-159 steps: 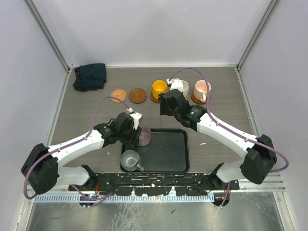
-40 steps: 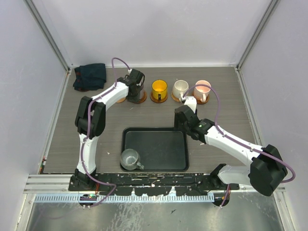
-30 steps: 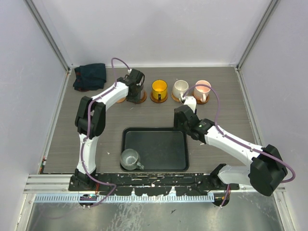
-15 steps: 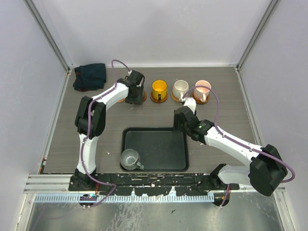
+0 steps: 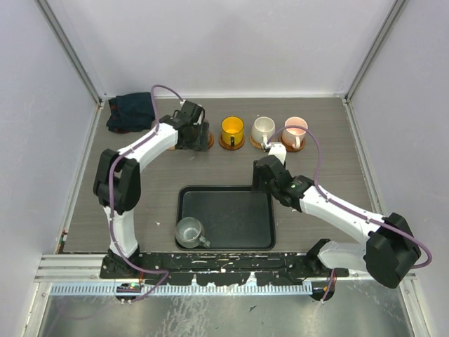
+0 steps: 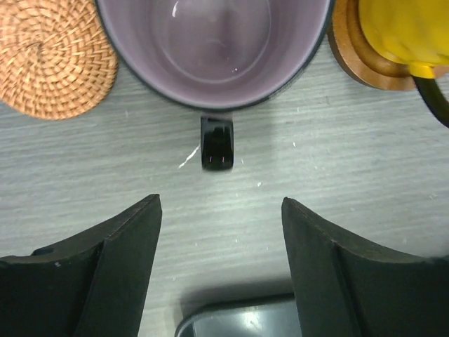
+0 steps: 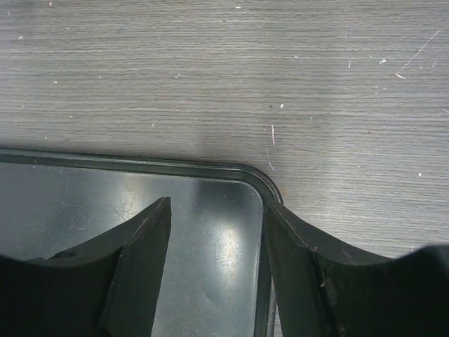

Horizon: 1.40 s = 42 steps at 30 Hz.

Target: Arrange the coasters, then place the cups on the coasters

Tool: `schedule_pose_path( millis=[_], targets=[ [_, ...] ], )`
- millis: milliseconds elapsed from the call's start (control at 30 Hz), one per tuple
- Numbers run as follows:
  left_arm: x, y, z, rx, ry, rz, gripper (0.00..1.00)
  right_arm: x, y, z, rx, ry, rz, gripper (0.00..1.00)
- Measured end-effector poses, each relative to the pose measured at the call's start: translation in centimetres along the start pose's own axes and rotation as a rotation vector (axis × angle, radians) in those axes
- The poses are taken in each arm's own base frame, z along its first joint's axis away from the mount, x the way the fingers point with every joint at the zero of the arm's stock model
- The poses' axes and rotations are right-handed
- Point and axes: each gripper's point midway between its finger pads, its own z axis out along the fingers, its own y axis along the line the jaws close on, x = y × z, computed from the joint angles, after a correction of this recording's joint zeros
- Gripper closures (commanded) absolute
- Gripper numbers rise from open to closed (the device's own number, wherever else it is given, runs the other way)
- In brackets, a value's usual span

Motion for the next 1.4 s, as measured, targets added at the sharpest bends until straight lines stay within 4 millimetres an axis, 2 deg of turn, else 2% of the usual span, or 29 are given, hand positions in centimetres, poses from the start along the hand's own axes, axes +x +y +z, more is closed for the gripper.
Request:
schedule_pose_path(
  millis=[100, 200, 300, 400, 600, 667, 800, 900, 1000, 1200, 1400],
  targets=[
    [-0.4, 0.2, -2.4, 0.015, -0.042, -0.005, 0.24, -0.1, 0.3, -0.2, -0.022, -0.007, 0.006, 0.41],
    [0.2, 0.4, -4.9, 0.029, -0.076, -0.004, 0.25, -0.1, 0.5, -0.7, -0.052, -0.012, -0.001, 0.44],
    [1.9, 1.0, -7.4, 0.028, -0.098, 0.007, 0.24, -0.1, 1.2, -1.2, -0.113, -0.016, -0.022, 0.45],
    [4.8, 1.2, -9.4, 0.026, -0.109, 0.032, 0.25, 0.1, 2.7, -2.0, -0.217, -0.006, -0.065, 0.46],
    [10.4, 2.1, -13.2, 0.034, -0.139, 0.033, 0.25, 0.8, 7.9, -4.9, -0.467, 0.022, -0.217, 0.46],
    [11.2, 2.7, -14.4, 0.024, -0.163, 0.02, 0.26, 0.6, 10.3, -6.2, -0.54, 0.027, -0.285, 0.45],
    [11.4, 3.6, -16.6, -0.018, -0.241, 0.0, 0.27, 0.7, 15.7, -8.1, -0.667, 0.041, -0.433, 0.44],
    [11.7, 4.3, -17.2, -0.064, -0.269, -0.003, 0.27, 2.0, 18.4, -8.1, -0.711, 0.074, -0.533, 0.44],
    [12.5, 5.6, -17.0, -0.132, -0.275, -0.012, 0.27, 4.3, 19.8, -7.2, -0.727, 0.134, -0.627, 0.44],
    [14.3, 8.1, -16.1, -0.241, -0.269, -0.045, 0.27, 8.0, 19.8, -5.2, -0.715, 0.248, -0.745, 0.44],
    [14.6, 9.1, -15.9, -0.27, -0.276, -0.078, 0.25, 9.1, 20.6, -5.2, -0.755, 0.282, -0.78, 0.44]
  ],
)
